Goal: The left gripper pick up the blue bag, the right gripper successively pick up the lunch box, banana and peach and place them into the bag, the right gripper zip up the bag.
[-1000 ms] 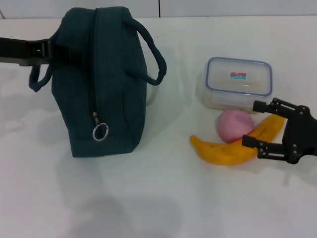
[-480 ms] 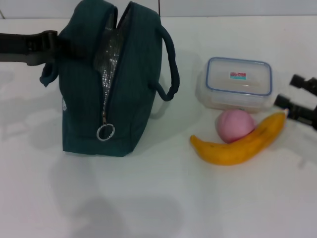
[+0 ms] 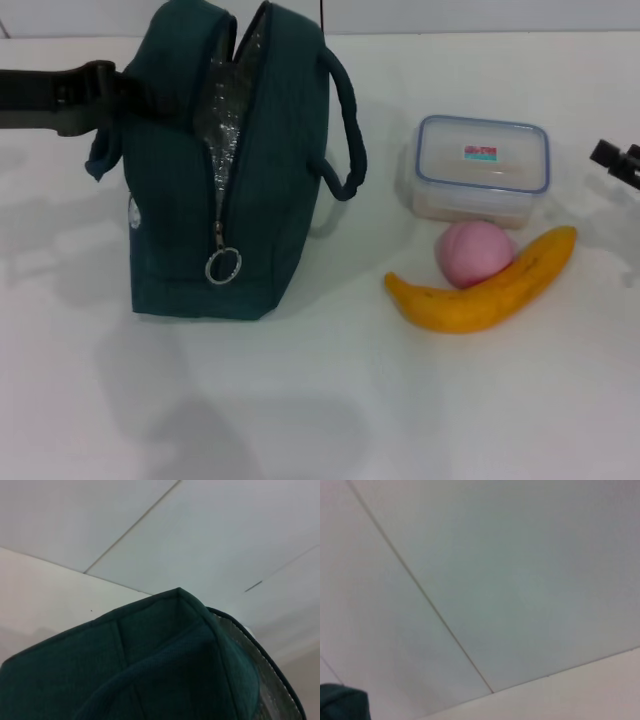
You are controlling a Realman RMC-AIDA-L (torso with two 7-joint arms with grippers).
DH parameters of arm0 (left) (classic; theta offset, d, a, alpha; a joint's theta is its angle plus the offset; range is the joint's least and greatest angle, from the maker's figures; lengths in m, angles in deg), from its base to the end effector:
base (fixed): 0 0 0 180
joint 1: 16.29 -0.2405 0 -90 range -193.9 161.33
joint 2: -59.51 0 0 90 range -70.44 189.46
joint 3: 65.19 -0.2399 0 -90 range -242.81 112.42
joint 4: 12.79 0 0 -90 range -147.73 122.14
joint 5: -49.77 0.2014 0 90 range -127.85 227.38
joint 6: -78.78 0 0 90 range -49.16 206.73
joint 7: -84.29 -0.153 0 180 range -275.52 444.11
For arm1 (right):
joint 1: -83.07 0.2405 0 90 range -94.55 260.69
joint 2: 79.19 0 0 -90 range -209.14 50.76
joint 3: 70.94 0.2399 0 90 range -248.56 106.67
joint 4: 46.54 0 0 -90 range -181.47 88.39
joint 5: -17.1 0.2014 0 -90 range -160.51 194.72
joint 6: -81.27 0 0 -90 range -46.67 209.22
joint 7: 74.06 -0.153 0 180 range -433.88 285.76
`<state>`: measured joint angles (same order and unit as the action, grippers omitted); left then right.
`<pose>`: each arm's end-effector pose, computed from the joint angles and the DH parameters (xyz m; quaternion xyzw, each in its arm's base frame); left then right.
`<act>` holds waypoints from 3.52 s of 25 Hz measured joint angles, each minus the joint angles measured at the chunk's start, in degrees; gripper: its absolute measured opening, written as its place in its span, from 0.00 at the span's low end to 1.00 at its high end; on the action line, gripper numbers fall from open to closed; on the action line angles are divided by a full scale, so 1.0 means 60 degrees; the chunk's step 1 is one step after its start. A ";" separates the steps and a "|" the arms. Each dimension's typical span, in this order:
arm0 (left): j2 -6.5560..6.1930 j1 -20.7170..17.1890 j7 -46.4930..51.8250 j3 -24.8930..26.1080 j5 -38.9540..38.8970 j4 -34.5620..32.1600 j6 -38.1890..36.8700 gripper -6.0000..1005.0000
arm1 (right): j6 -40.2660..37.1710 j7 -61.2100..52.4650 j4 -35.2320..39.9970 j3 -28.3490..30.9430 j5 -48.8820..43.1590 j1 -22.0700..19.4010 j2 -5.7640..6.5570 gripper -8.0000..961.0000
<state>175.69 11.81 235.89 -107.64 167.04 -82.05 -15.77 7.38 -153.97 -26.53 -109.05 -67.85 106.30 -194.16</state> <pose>-0.2073 0.3406 0.0950 -0.7796 -0.5716 -0.2267 0.1189 0.3124 0.3237 0.0306 -0.7570 0.4258 0.3870 0.3096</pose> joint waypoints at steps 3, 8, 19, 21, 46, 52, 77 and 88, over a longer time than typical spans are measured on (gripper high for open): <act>0.0000 0.0040 0.0010 0.0001 -0.0003 0.0000 -0.0004 0.04 | 0.0085 -0.0490 -0.0482 -0.0004 0.0182 0.0332 0.0051 0.89; 0.0000 0.0052 0.0017 0.0006 -0.0005 0.0000 -0.0004 0.04 | 0.0112 -0.1378 -0.0817 -0.0079 0.0137 0.0619 0.0073 0.89; 0.0024 -0.0006 -0.0059 0.0000 -0.0106 0.0000 0.0020 0.05 | 0.1041 -0.2144 -0.1530 -0.0147 0.0107 0.1073 -0.0006 0.89; 0.0030 -0.0018 -0.0082 0.0004 -0.0146 0.0050 0.0046 0.05 | 0.1125 -0.2146 -0.1644 -0.0208 0.0105 0.1169 -0.0037 0.89; 0.0041 0.0010 -0.0601 0.0416 -0.0203 0.0880 0.0421 0.04 | 0.1136 -0.4086 -0.1843 -0.0267 0.0140 0.1440 -0.0045 0.87; 0.0003 0.0017 -0.0799 0.0434 -0.0223 0.1118 0.0438 0.04 | 0.1100 -0.4717 -0.1841 -0.0226 0.0173 0.1358 -0.0019 0.87; -0.0099 0.0045 -0.1172 0.0510 -0.0224 0.1570 0.0463 0.04 | 0.0674 -0.5169 -0.1807 -0.0110 0.0444 0.1325 -0.0057 0.56; -0.0102 0.0072 -0.1489 0.0513 -0.0224 0.1569 0.0595 0.04 | 0.0770 -0.5300 -0.1846 -0.0113 0.0548 0.1488 -0.0069 0.27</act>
<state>175.08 12.25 226.95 -104.56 165.69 -72.63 -12.20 11.99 -185.77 -37.60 -109.73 -64.56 115.23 -194.58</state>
